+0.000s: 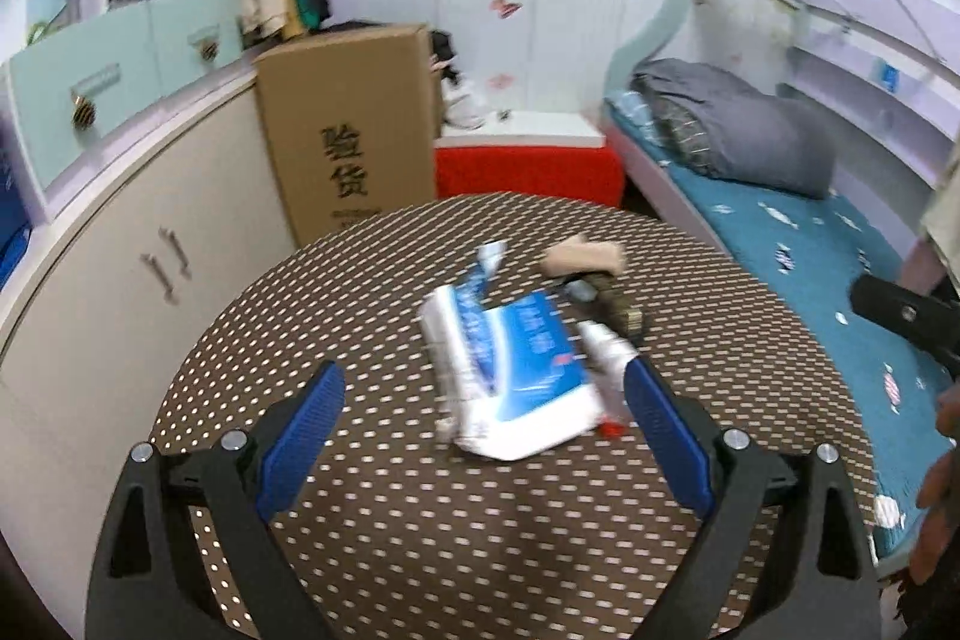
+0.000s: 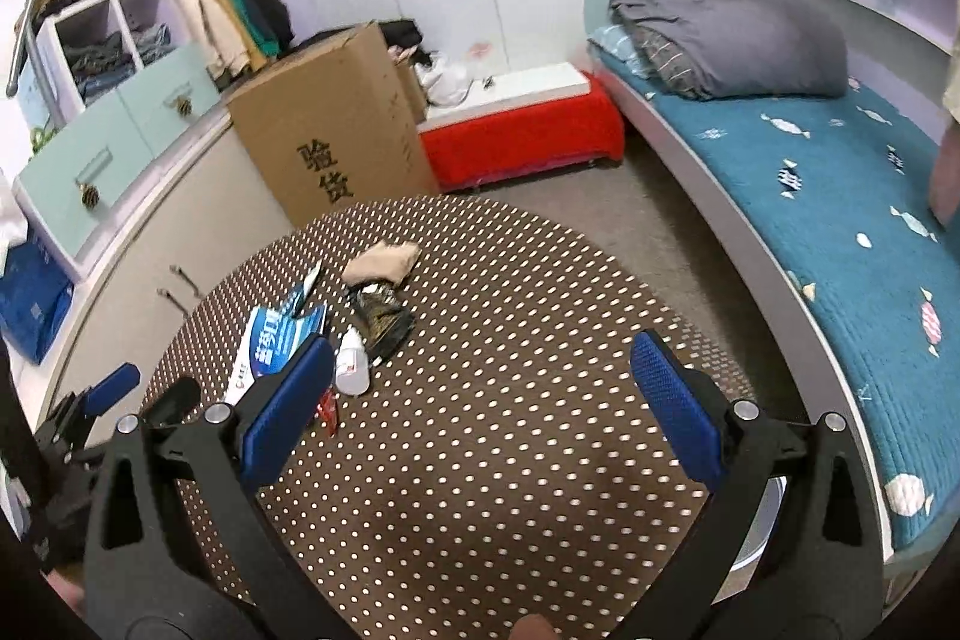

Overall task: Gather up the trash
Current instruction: 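Move both tools back over the table, then grasp the blue toothpaste box with the left tool while the right tool grasps the white bottle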

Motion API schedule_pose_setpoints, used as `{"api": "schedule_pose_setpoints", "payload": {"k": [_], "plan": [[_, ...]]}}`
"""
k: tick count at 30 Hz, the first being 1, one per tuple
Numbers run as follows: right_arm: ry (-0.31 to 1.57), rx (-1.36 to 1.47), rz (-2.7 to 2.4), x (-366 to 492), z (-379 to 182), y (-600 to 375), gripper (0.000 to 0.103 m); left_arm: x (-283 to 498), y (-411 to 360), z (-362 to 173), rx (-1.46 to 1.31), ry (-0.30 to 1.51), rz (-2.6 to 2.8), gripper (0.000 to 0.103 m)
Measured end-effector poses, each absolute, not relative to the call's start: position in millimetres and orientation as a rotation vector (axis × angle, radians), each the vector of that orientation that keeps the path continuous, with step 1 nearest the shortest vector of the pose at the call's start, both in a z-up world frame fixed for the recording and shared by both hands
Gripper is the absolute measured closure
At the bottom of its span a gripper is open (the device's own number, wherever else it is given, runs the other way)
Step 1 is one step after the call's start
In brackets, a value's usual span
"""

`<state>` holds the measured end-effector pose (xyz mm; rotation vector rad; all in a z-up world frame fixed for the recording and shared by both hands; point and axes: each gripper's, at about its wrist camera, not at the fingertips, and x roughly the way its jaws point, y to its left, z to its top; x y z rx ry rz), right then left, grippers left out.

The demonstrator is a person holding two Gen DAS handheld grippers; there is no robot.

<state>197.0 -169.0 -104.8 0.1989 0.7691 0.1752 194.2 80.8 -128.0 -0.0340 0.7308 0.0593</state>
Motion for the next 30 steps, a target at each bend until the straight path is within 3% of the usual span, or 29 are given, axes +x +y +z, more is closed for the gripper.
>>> {"api": "schedule_pose_setpoints", "payload": {"k": [11,16,19,21,22,24,28,30], "plan": [[0.876,0.133,0.234,236,-154,-120,0.006,229,98,-174,-0.015,0.829,0.064,0.011],[0.917,0.112,0.302,250,-173,-95,0.017,245,98,-188,-0.011,0.853,0.043,0.012],[0.928,0.103,0.320,257,-178,-84,0.029,256,99,-197,-0.028,0.884,0.019,0.027],[0.944,0.095,0.324,262,-181,-78,0.047,261,102,-205,-0.054,0.911,0.001,0.045],[0.952,0.092,0.332,264,-183,-74,0.049,260,104,-206,-0.070,0.904,-0.006,0.046],[0.960,0.085,0.358,266,-185,-66,0.049,258,105,-206,-0.077,0.901,-0.027,0.066],[0.978,0.059,0.388,264,-191,-51,0.051,251,106,-205,-0.081,0.906,-0.036,0.071],[0.973,0.040,0.379,261,-192,-48,0.068,247,109,-205,-0.091,0.907,-0.033,0.072]]}}
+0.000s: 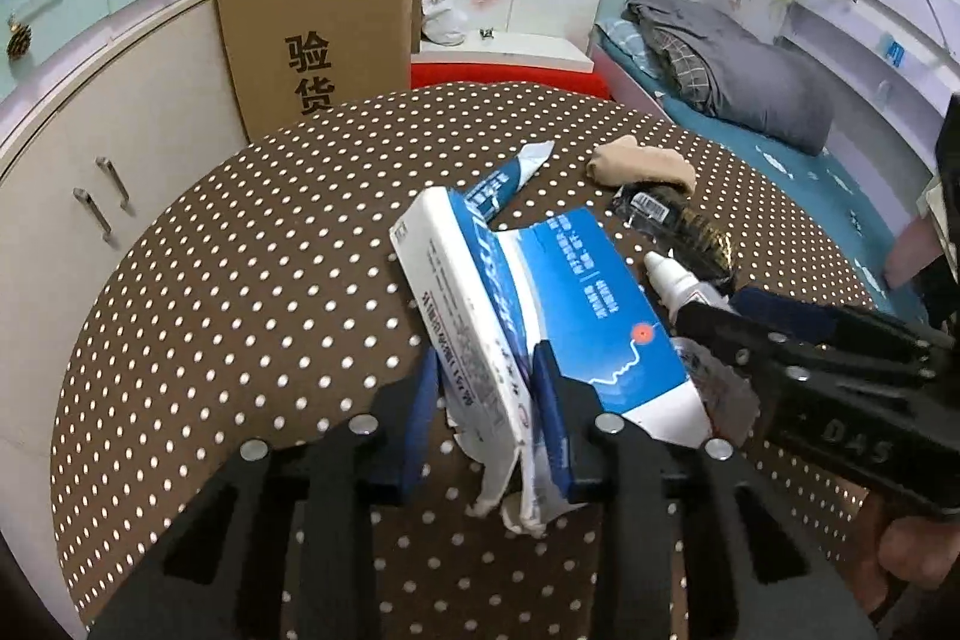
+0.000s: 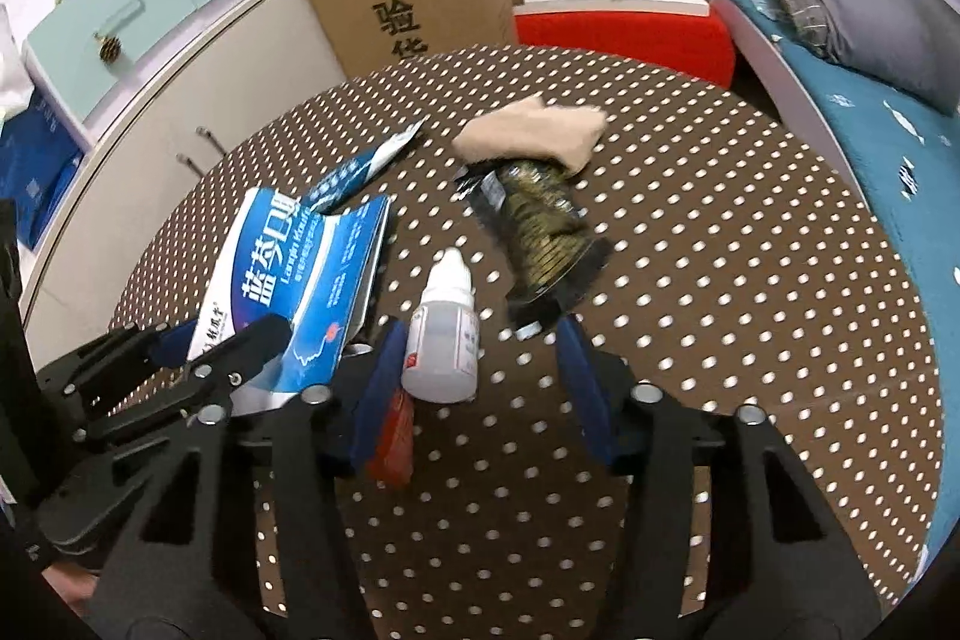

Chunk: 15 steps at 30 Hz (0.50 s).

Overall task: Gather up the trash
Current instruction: 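Grasp the blue toothpaste box with the left tool while the right tool grasps the white bottle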

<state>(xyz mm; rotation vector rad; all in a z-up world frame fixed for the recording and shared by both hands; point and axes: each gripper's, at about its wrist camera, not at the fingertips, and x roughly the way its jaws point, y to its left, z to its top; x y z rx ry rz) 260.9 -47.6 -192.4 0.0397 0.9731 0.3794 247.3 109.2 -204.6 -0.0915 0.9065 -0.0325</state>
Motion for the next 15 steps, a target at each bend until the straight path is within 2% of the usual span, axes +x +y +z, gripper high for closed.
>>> {"api": "schedule_pose_setpoints", "payload": {"k": [1,15], "plan": [[0.977,0.045,0.383,259,-193,-48,0.073,244,111,-204,-0.096,0.907,-0.030,0.072],[0.978,0.111,0.428,219,-190,-98,0.075,201,117,-195,-0.086,0.893,-0.036,0.077]]}}
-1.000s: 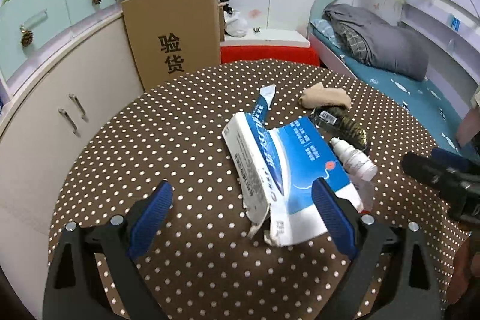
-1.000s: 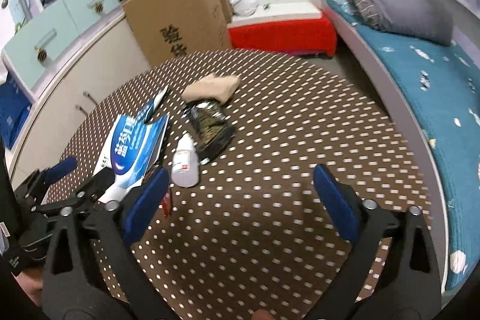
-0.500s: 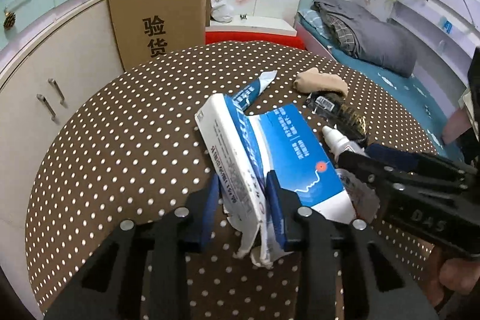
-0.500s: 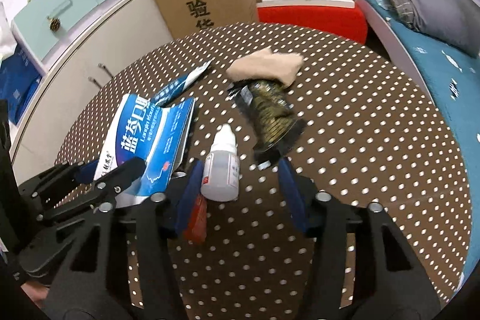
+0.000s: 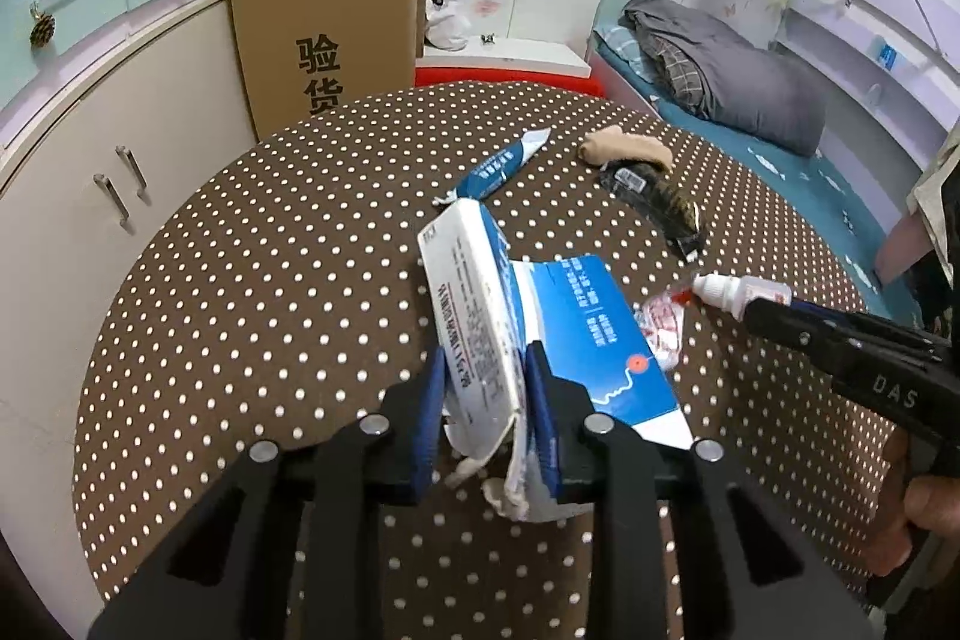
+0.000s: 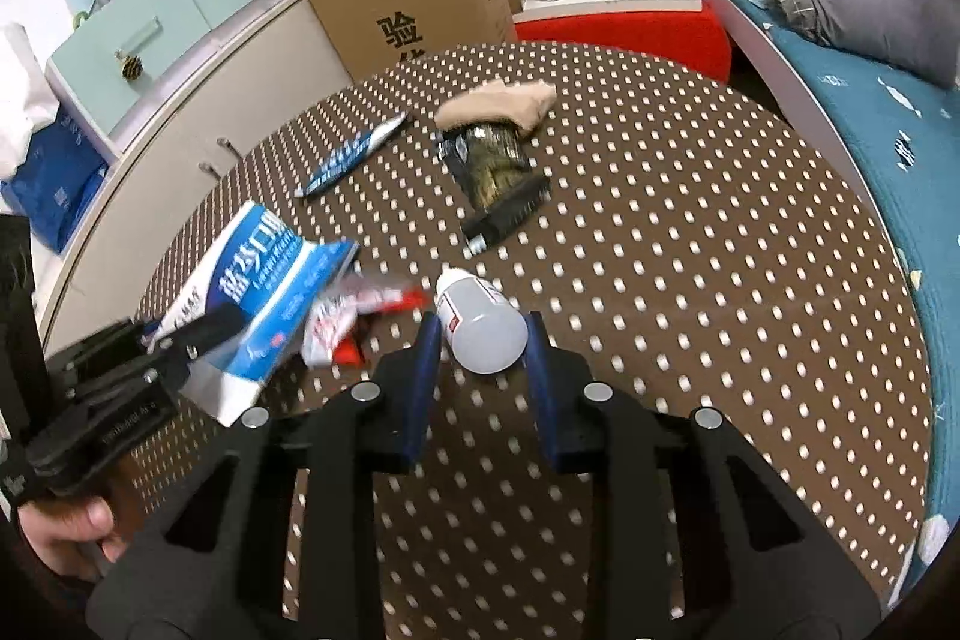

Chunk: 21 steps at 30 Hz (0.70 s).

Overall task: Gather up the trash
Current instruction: 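Grasp the blue toothpaste box with the left tool while the right tool grasps the white bottle, then carry the box and bottle over the bin and open both tools to drop them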

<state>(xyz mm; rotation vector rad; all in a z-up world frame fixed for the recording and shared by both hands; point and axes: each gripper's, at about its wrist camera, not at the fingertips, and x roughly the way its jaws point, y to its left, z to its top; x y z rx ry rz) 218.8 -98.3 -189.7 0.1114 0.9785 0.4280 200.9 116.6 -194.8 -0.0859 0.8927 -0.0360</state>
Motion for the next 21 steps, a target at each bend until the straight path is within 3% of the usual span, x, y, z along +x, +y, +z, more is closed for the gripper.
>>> {"api": "schedule_pose_setpoints", "payload": {"k": [4,5,8,11,21], "plan": [[0.983,0.087,0.442,215,-192,-97,0.068,202,114,-200,-0.060,0.910,-0.020,0.073],[0.978,0.077,0.433,214,-191,-95,0.058,203,114,-200,-0.052,0.910,-0.018,0.073],[0.965,0.043,0.434,220,-189,-86,0.057,210,113,-203,-0.045,0.913,-0.020,0.072],[0.973,0.012,0.427,225,-193,-79,0.075,213,115,-202,-0.062,0.915,-0.031,0.075],[0.890,0.140,0.412,209,-163,-126,0.079,193,124,-166,-0.097,0.830,-0.022,0.078]]}}
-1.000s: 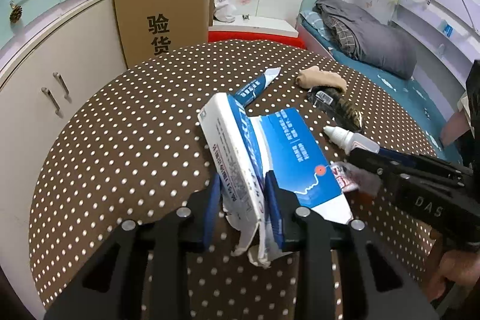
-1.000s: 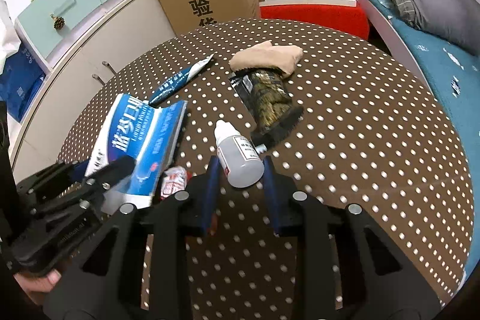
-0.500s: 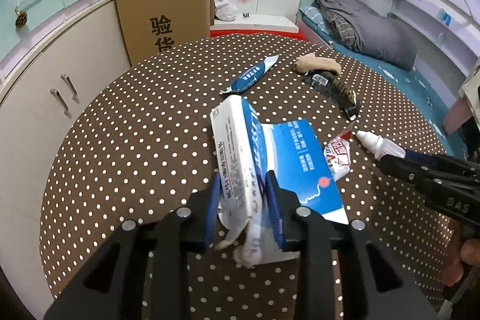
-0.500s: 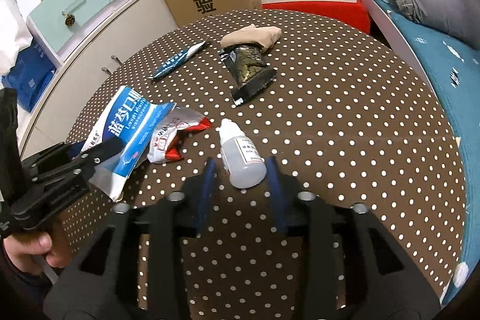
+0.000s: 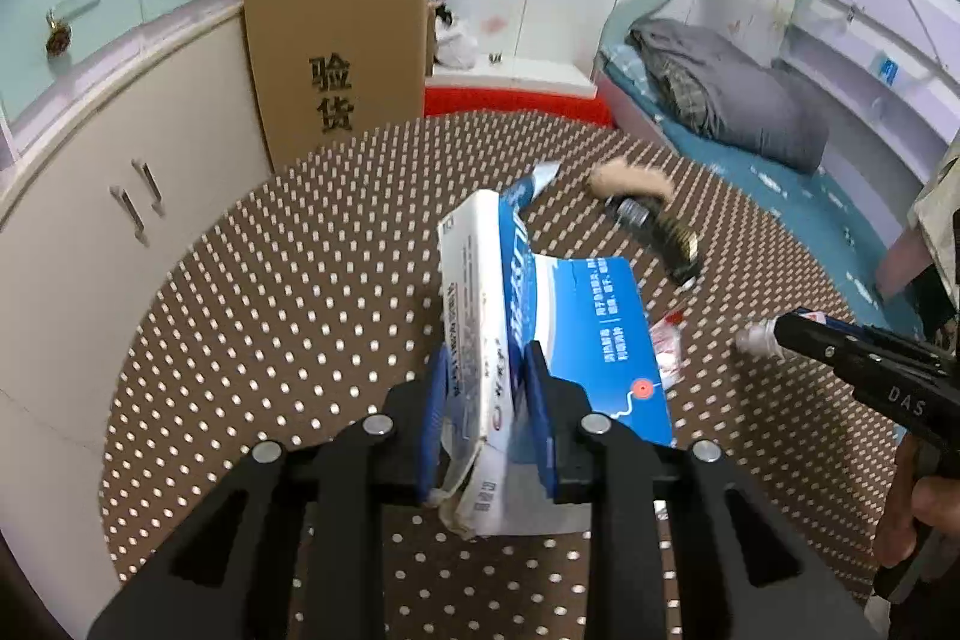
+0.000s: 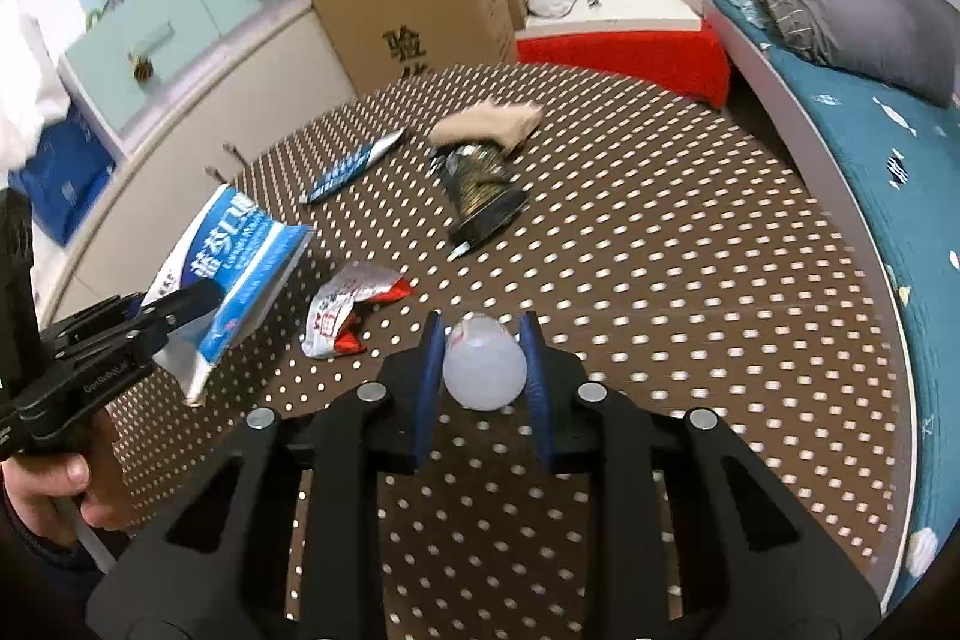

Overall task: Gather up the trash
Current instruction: 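Carry the box and bottle over the bin and open both tools to drop them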

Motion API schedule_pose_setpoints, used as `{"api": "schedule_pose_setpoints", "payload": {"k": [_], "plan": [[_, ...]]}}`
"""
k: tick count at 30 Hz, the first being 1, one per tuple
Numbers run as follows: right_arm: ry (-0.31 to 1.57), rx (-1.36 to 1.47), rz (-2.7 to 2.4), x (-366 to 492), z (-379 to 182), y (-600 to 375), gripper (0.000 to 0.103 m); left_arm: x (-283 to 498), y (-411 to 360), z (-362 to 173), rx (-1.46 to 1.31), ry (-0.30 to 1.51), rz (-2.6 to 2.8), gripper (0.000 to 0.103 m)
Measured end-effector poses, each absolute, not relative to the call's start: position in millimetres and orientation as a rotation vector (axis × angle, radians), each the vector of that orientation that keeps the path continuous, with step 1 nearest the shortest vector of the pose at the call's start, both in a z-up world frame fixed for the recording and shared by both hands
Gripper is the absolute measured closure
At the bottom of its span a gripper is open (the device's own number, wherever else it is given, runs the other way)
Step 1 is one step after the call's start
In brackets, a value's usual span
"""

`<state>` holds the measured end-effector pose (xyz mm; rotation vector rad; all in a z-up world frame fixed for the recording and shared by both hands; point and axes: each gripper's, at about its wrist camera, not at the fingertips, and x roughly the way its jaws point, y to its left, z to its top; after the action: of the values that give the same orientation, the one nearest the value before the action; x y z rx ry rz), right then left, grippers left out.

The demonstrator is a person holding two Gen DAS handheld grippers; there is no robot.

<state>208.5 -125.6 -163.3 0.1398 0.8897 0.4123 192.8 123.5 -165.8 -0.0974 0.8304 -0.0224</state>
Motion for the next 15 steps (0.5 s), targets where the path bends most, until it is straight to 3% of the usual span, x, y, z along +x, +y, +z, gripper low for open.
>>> {"api": "schedule_pose_setpoints", "payload": {"k": [15], "plan": [[0.706,0.258,0.318,174,-99,-228,0.079,187,19,-99,-0.048,0.715,-0.257,0.078]]}}
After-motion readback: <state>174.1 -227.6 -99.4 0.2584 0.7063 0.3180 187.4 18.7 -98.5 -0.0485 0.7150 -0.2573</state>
